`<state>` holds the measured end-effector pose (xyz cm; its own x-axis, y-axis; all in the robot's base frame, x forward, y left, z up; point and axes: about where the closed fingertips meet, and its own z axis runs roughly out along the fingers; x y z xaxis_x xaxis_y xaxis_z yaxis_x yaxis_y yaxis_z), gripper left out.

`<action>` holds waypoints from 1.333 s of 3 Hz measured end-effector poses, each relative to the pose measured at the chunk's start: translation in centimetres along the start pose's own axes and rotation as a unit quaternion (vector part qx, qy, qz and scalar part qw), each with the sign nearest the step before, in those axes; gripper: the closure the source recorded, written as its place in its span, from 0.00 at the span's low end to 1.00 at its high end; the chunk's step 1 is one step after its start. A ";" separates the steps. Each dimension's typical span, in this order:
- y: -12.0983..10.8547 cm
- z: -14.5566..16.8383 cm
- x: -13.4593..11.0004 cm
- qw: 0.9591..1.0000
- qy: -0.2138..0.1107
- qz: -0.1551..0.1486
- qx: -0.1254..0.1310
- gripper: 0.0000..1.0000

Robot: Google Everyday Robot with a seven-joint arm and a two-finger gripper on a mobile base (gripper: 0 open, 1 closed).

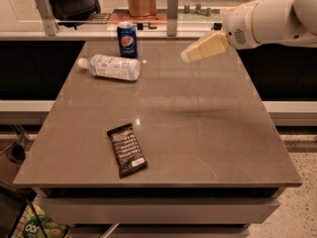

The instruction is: Move pepsi can near rxbar chocolate

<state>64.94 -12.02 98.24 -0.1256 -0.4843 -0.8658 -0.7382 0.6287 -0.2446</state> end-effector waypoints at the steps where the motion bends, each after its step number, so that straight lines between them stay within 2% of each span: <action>1: -1.0 1.5 -0.3 1.000 -0.004 0.020 0.010 0.00; 2: -1.1 4.6 -0.9 0.999 -0.011 0.040 0.006 0.00; 4: 1.2 11.9 -2.4 0.997 -0.029 0.049 -0.048 0.00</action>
Offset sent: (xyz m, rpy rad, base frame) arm 0.0678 0.0492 -0.0192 0.1154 0.0528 -0.0550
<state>72.24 -2.88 94.82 -0.1639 -0.3847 -0.9083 -0.7843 0.6093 -0.1165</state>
